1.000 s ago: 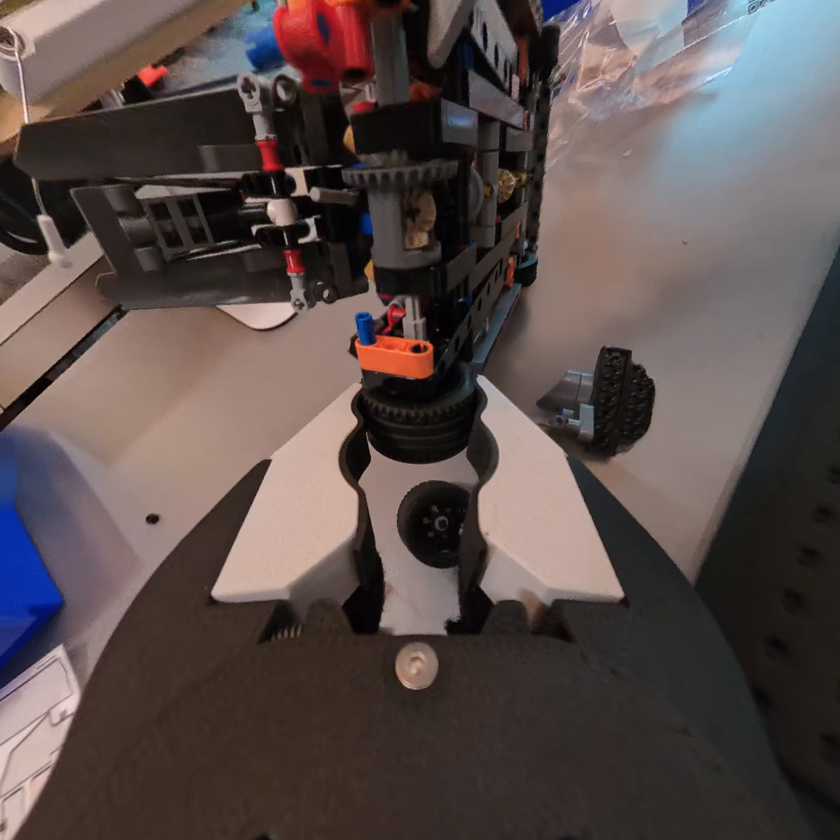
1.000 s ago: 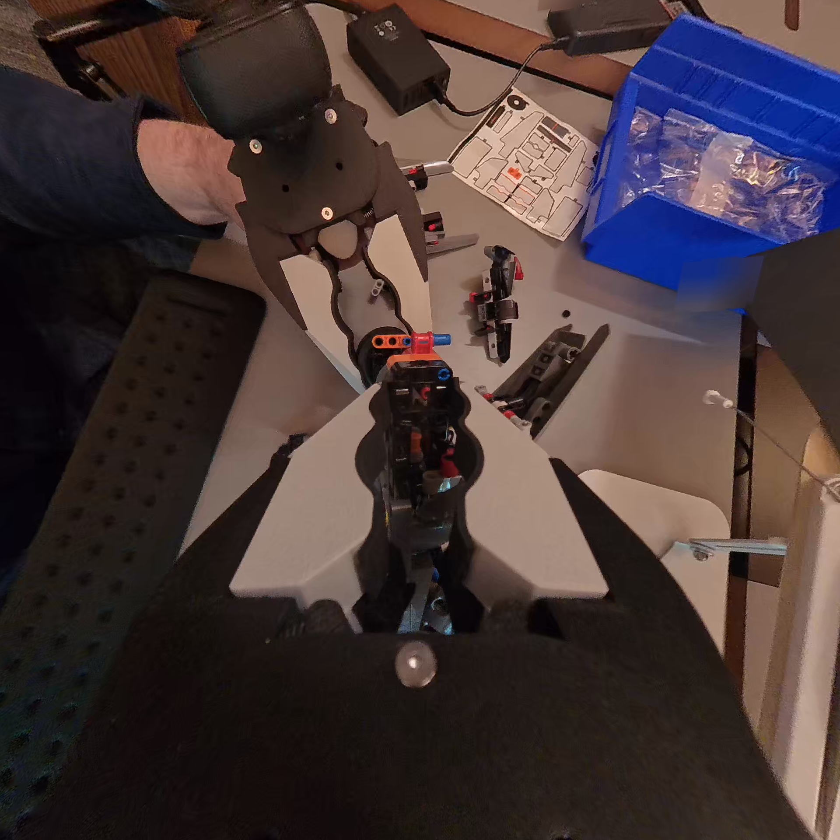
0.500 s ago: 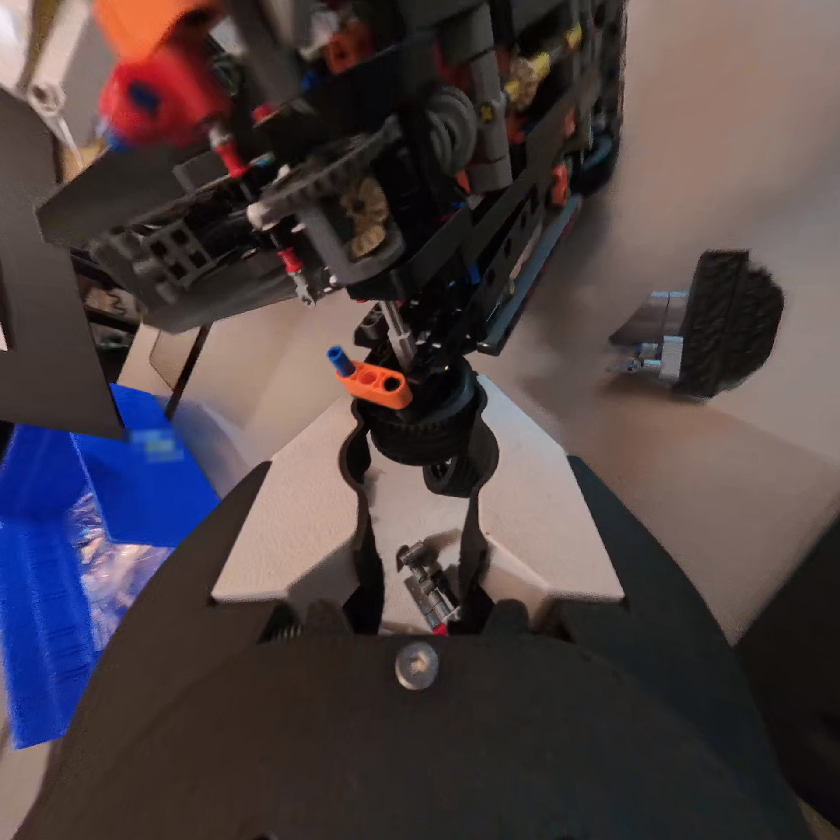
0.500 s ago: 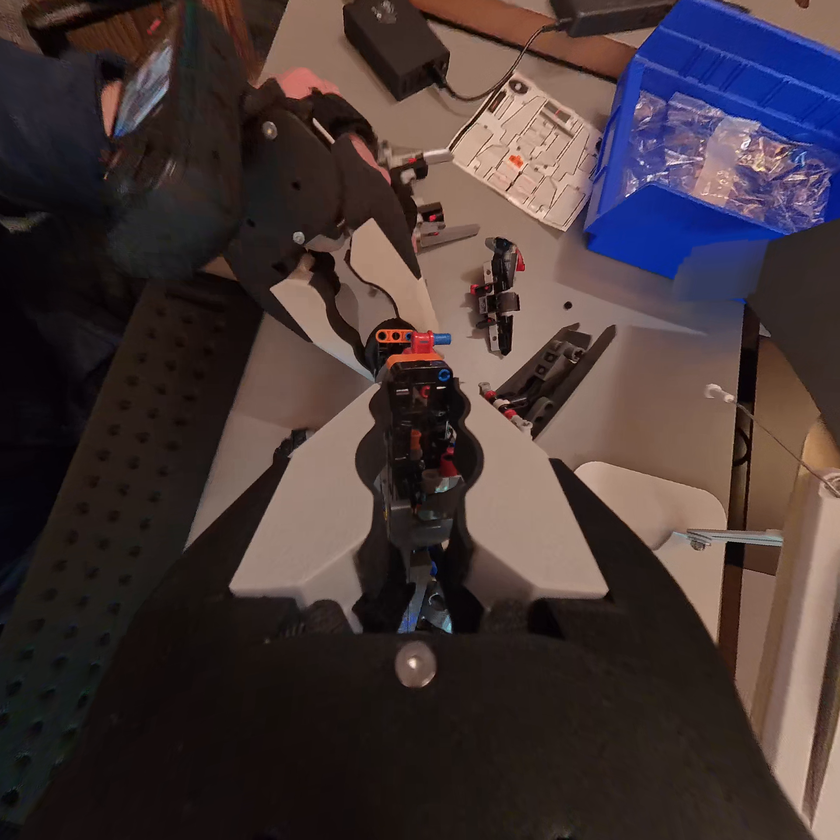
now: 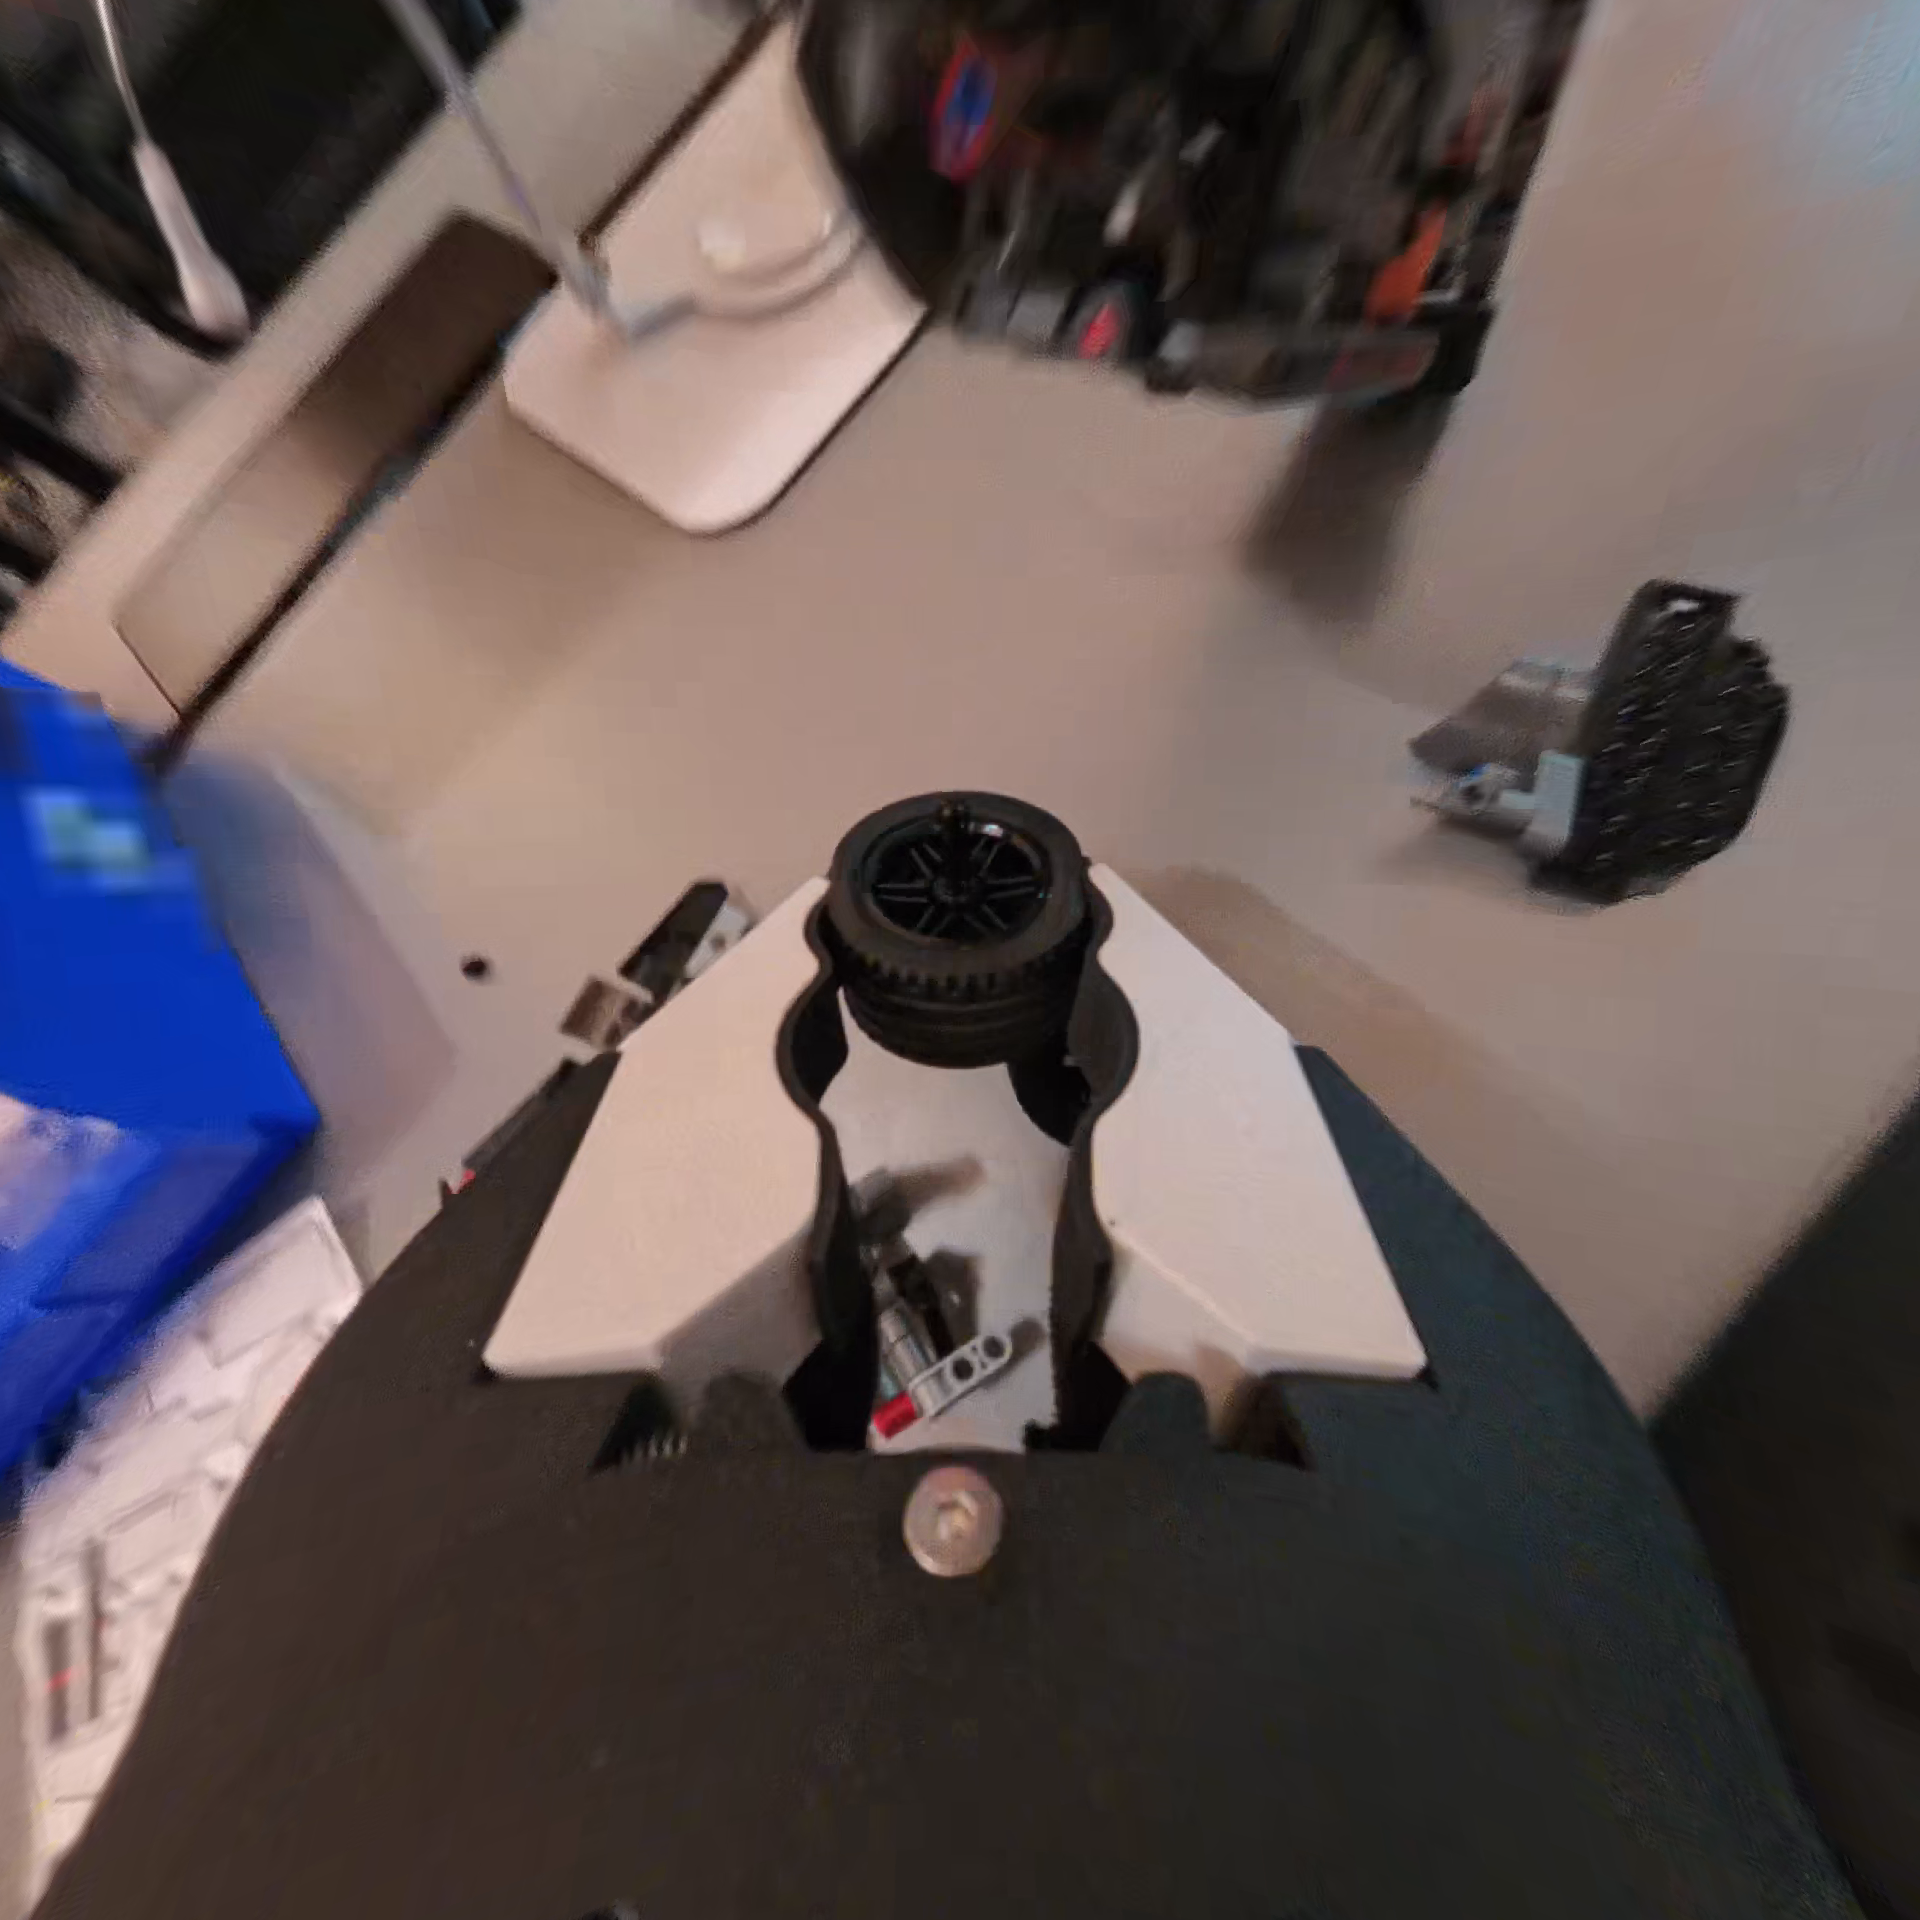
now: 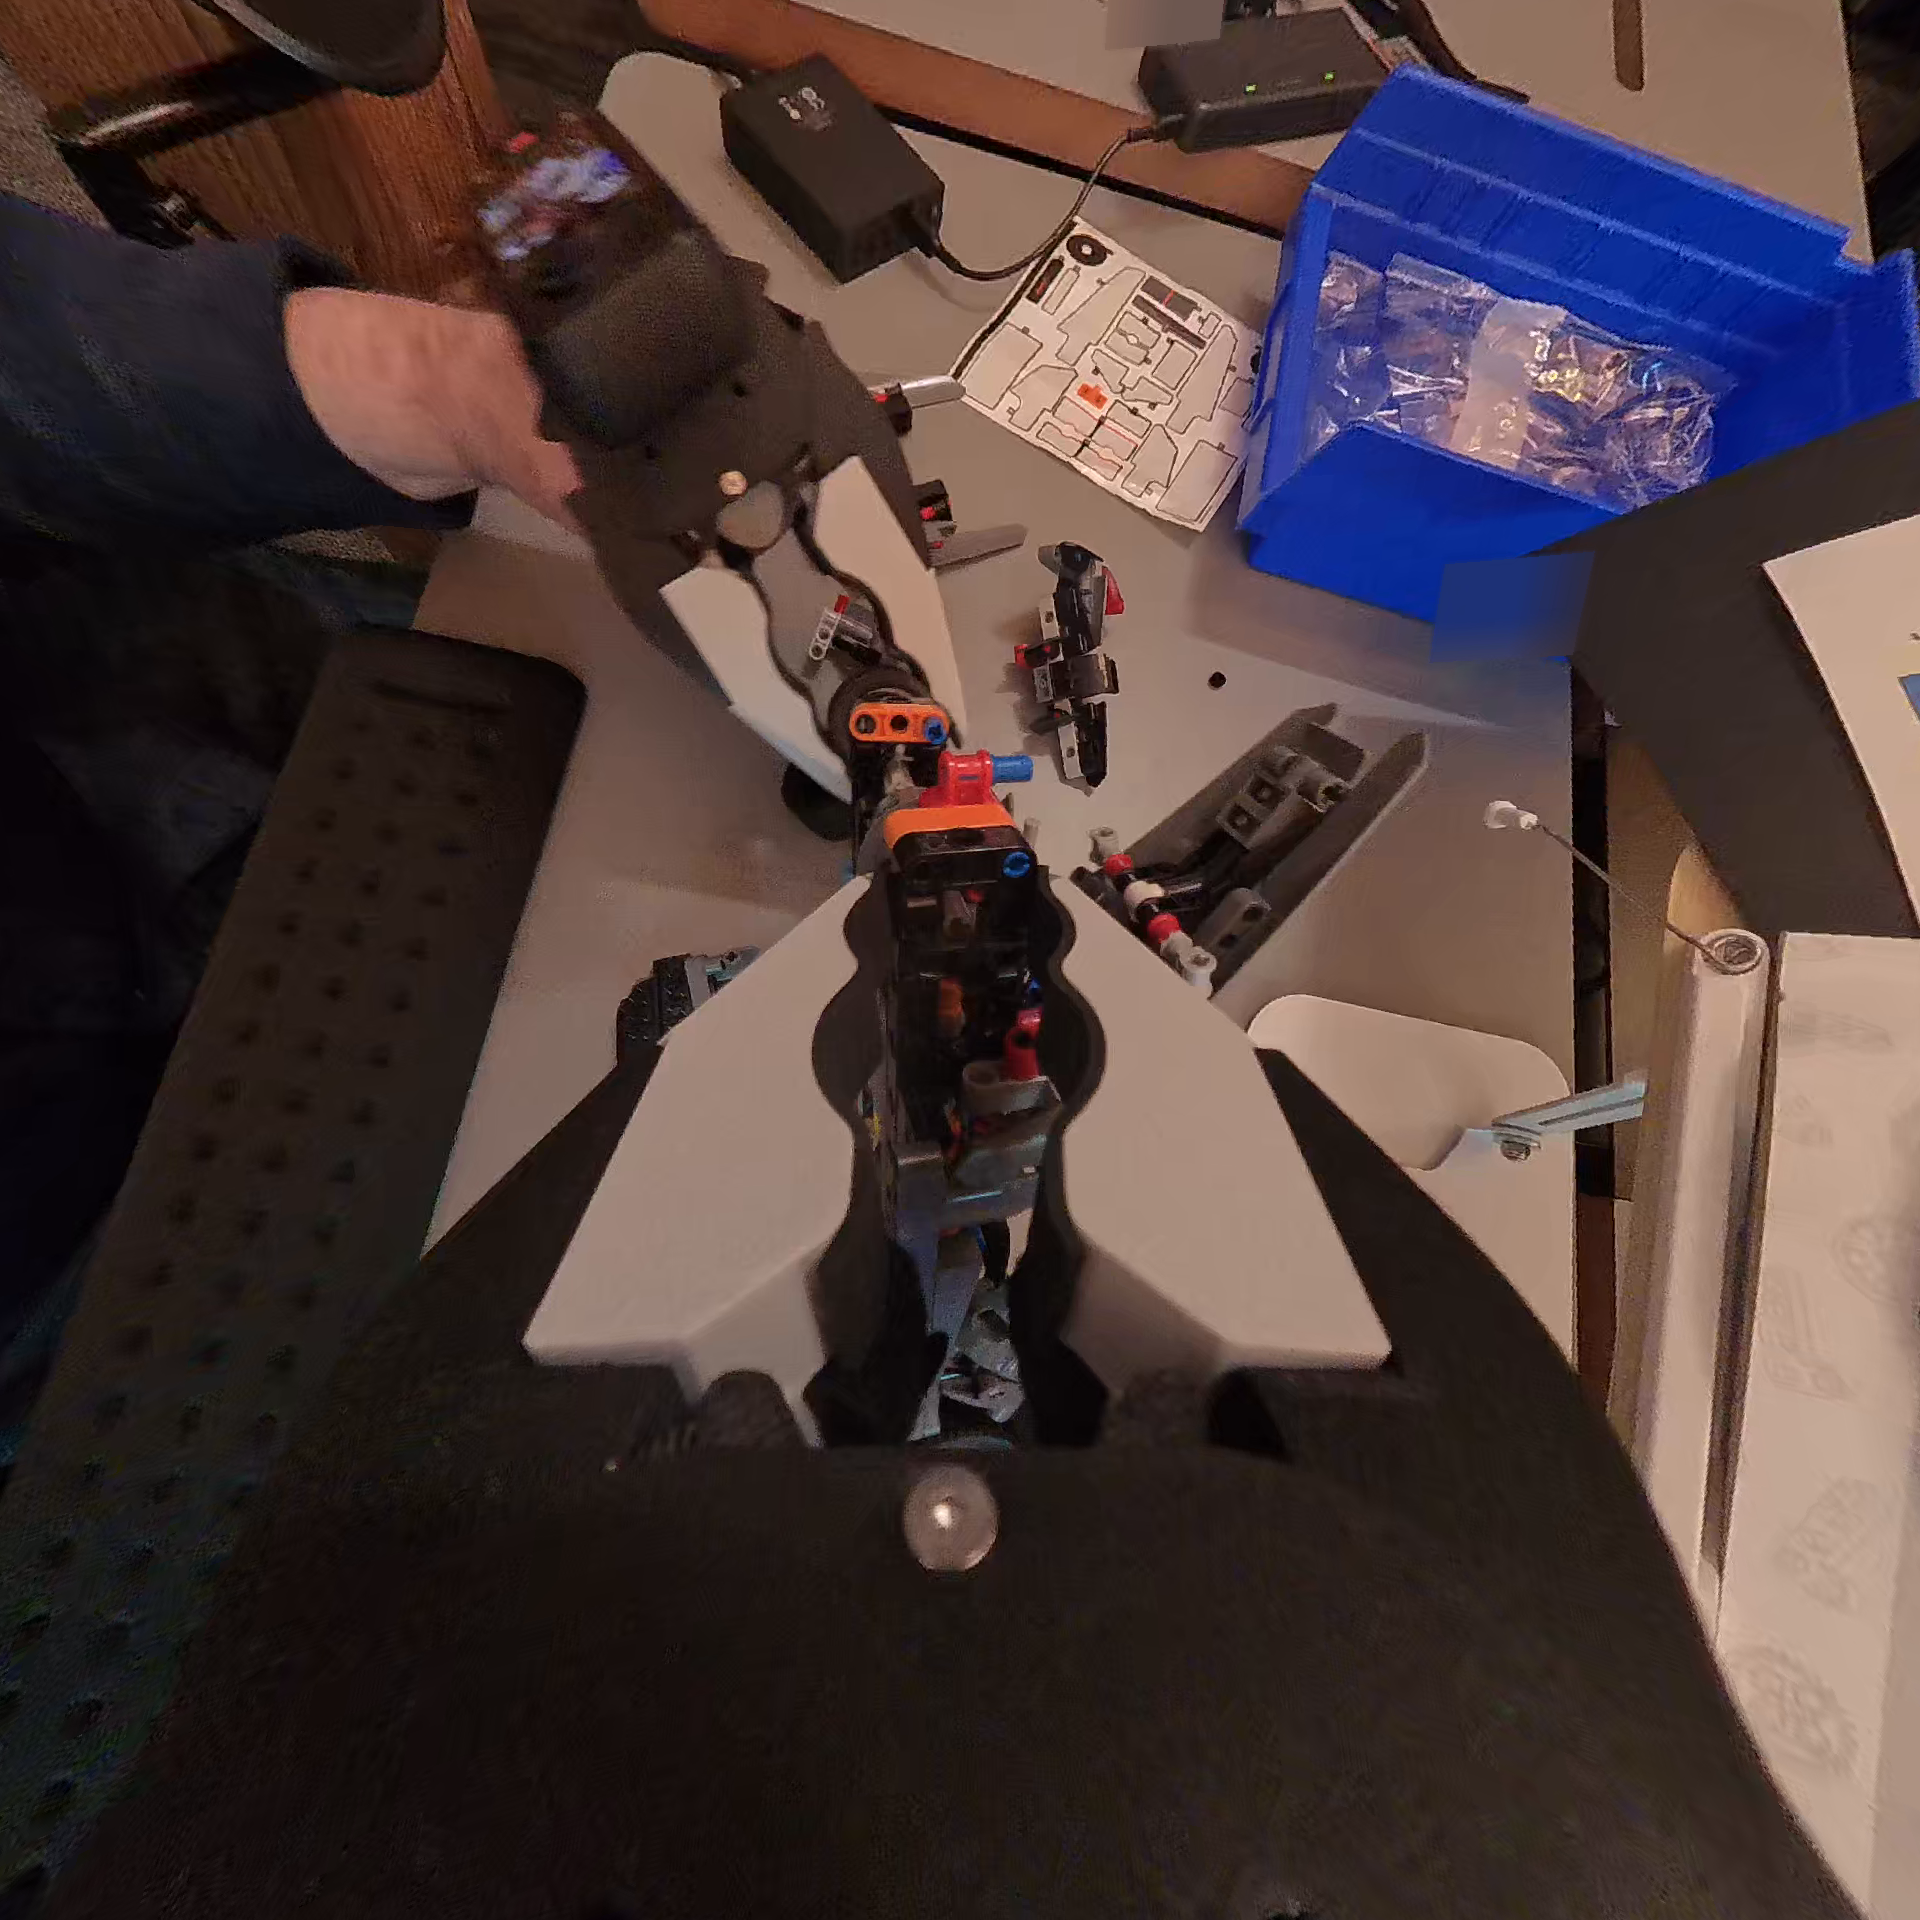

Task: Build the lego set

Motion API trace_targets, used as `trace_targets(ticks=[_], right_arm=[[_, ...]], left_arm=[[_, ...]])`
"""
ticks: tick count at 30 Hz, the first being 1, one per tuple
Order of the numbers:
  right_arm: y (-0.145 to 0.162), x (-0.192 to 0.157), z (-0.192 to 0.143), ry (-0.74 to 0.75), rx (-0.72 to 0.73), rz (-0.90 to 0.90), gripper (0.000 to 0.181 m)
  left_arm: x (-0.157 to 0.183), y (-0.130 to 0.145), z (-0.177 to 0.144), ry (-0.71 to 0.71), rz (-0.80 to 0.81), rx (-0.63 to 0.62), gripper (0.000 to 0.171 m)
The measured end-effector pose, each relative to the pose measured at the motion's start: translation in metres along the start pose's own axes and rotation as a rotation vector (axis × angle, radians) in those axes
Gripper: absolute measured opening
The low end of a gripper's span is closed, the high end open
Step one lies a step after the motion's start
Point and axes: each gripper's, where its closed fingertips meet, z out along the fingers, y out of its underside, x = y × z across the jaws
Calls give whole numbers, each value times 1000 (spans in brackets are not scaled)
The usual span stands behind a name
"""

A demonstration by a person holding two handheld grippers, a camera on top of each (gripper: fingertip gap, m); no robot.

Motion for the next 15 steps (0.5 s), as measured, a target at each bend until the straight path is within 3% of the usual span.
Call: trace_targets(ticks=[3,5,10,15], right_arm=[[0,-3,3,3,-3,-6,23],[1,-3,-1,-4,33,21,23],[10,-5,0,-1,36,33,23],[14,-7,3,8,38,39,23]], left_arm=[[6,-13,5,33,-10,26,42],[1,13,12,65,-62,-58,45],[-3,31,14,152,-258,-28,57],[-16,35,-5,107,-321,16,92]])
